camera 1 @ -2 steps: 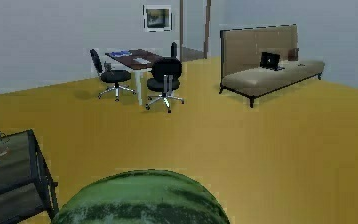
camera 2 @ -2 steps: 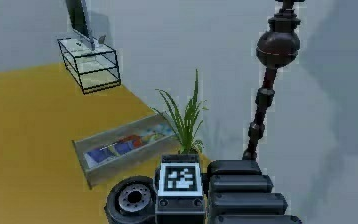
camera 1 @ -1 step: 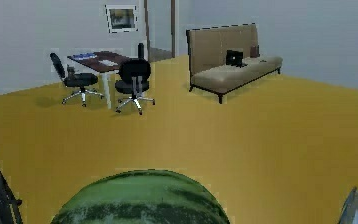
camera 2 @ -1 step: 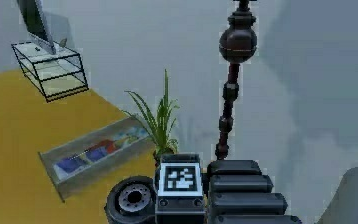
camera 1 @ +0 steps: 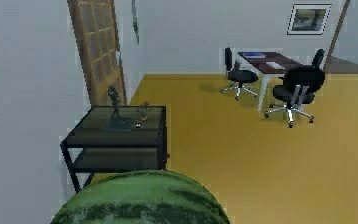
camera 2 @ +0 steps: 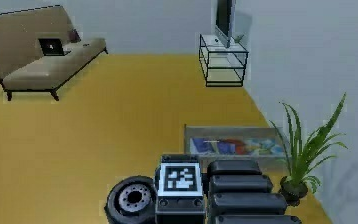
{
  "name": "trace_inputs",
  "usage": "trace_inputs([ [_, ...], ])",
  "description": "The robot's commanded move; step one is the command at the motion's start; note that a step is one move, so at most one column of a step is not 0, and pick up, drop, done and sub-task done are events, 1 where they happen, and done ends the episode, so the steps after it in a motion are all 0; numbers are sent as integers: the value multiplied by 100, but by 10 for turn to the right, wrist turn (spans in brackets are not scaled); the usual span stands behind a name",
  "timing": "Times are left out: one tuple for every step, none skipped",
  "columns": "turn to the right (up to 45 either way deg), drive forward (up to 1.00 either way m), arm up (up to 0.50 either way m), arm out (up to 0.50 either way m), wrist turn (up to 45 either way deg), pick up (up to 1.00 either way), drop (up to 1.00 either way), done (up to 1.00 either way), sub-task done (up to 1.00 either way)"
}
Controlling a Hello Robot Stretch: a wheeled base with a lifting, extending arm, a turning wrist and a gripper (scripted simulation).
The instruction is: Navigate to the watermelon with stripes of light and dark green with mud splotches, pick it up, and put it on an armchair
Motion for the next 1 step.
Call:
trace_inputs([
  [-450, 0, 0, 0, 0, 0, 0, 0, 0],
])
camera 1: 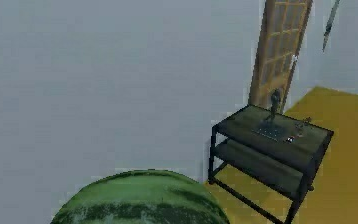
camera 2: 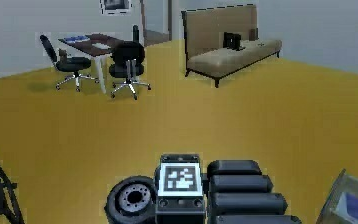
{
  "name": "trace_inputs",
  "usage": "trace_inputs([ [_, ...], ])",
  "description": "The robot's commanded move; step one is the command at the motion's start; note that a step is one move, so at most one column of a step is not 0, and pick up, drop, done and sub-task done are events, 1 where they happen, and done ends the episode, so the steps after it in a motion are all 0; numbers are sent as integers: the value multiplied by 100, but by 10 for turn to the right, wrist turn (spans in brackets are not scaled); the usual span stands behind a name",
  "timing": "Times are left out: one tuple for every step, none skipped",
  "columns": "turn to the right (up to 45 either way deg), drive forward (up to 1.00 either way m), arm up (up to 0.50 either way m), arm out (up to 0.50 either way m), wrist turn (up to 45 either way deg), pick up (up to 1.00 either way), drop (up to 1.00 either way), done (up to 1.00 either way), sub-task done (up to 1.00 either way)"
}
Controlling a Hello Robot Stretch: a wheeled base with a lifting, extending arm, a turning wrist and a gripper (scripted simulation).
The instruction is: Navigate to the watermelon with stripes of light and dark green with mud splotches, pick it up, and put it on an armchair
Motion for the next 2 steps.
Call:
trace_inputs([
  [-450, 0, 0, 0, 0, 0, 0, 0, 0],
  [-180, 0, 0, 0, 0, 0, 0, 0, 0],
])
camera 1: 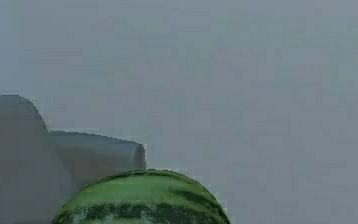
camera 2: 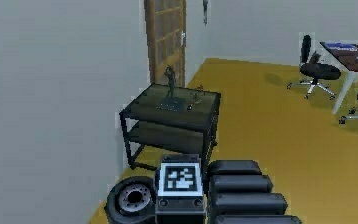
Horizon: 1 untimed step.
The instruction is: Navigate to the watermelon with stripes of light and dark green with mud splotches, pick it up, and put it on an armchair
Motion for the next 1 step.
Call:
trace_inputs([
  [450, 0, 0, 0, 0, 0, 0, 0, 0],
])
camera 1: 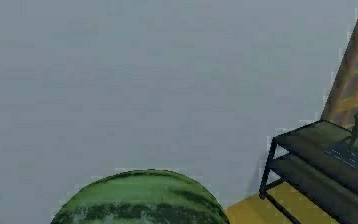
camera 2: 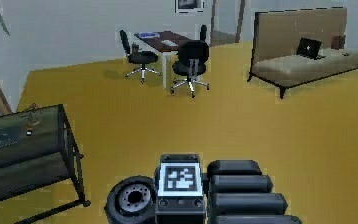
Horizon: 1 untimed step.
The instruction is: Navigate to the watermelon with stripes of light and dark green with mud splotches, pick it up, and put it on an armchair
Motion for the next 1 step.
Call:
trace_inputs([
  [450, 0, 0, 0, 0, 0, 0, 0, 0],
])
